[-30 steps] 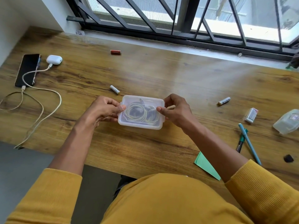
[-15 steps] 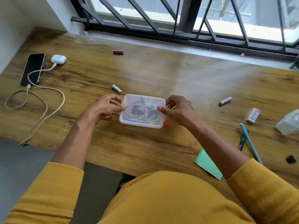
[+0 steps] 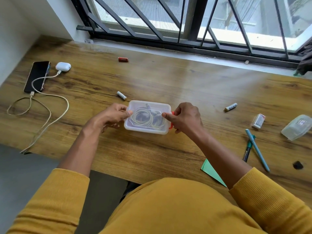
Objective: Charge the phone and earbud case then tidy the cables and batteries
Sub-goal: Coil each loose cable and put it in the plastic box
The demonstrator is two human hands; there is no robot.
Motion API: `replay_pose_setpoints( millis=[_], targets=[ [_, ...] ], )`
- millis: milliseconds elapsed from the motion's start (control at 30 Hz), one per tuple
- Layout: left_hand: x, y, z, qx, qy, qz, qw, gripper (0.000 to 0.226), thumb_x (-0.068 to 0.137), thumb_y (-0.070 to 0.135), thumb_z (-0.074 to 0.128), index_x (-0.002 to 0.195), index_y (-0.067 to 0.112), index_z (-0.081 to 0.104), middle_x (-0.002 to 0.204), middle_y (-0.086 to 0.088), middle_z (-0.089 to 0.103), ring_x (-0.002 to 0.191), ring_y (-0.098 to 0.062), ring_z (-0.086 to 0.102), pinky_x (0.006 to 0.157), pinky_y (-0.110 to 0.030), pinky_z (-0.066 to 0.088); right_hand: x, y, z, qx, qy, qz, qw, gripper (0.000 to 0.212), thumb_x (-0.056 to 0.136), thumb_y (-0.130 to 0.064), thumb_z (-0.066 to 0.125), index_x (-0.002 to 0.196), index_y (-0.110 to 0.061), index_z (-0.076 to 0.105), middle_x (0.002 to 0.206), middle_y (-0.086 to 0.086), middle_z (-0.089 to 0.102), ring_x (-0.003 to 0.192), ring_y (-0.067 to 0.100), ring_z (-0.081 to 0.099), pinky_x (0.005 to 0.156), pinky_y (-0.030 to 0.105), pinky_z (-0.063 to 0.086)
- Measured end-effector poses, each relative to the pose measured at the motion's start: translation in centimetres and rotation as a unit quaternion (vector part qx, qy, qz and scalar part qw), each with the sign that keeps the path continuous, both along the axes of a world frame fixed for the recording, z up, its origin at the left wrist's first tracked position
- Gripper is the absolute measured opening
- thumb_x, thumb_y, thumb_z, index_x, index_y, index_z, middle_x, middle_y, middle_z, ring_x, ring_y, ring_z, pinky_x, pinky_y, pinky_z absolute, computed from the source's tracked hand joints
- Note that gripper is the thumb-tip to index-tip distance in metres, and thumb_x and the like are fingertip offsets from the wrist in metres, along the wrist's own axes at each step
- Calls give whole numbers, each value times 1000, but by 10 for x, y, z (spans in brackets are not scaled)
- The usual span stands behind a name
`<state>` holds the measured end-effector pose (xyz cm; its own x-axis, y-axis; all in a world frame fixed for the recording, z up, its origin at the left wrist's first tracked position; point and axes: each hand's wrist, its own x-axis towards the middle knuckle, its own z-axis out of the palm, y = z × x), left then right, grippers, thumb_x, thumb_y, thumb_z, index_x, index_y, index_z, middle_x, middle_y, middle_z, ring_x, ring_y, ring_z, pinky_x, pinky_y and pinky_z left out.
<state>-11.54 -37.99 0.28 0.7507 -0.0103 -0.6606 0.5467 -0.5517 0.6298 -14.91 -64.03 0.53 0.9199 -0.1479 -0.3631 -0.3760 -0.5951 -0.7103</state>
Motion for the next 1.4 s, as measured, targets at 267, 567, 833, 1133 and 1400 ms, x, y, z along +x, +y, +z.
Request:
replay_pose_setpoints(
  millis=[267, 567, 833, 1133, 1400],
  targets=[
    [-13, -1, -4, 117, -153, 65, 979, 20, 85, 37, 88, 86, 19, 79, 65, 11, 69, 67, -16, 62, 66, -30, 49, -7, 3, 4, -30, -50, 21, 998, 40, 89, -40, 84, 80, -11, 58, 61, 1, 69, 46, 16, 70, 49, 45, 62],
    [-33, -25, 5, 274, -292, 49, 915, 25, 86, 35, 87, 77, 15, 75, 69, 4, 67, 68, -21, 62, 68, -29, 35, -6, 9, -8, -82, -86, 30, 992, 36, 91, -45, 76, 78, -20, 53, 69, 2, 69, 57, 24, 69, 59, 49, 62],
    [-35, -33, 2, 323, -322, 37, 889, 35, 88, 31, 86, 68, 7, 69, 70, -3, 67, 64, -24, 54, 55, -30, 26, -7, 15, -2, -136, -92, 68, 984, 30, 99, -37, 69, 88, -13, 55, 81, 4, 60, 73, 26, 60, 58, 38, 49],
    [-37, -30, -2, 339, -340, 20, 877, 32, 90, 32, 83, 69, 12, 68, 73, -2, 63, 67, -26, 55, 58, -30, 30, -8, 18, -4, -199, -123, 117, 965, 25, 103, -35, 63, 94, -15, 51, 84, 6, 59, 77, 30, 59, 61, 38, 44],
    [-53, -31, 12, 232, -324, 77, 914, 23, 97, 35, 74, 104, 14, 79, 90, 5, 74, 91, -22, 69, 81, -33, 47, -6, -8, 0, -21, -30, 9, 999, 27, 93, -42, 73, 99, -15, 73, 73, 4, 76, 67, 21, 76, 76, 47, 65]
  ],
)
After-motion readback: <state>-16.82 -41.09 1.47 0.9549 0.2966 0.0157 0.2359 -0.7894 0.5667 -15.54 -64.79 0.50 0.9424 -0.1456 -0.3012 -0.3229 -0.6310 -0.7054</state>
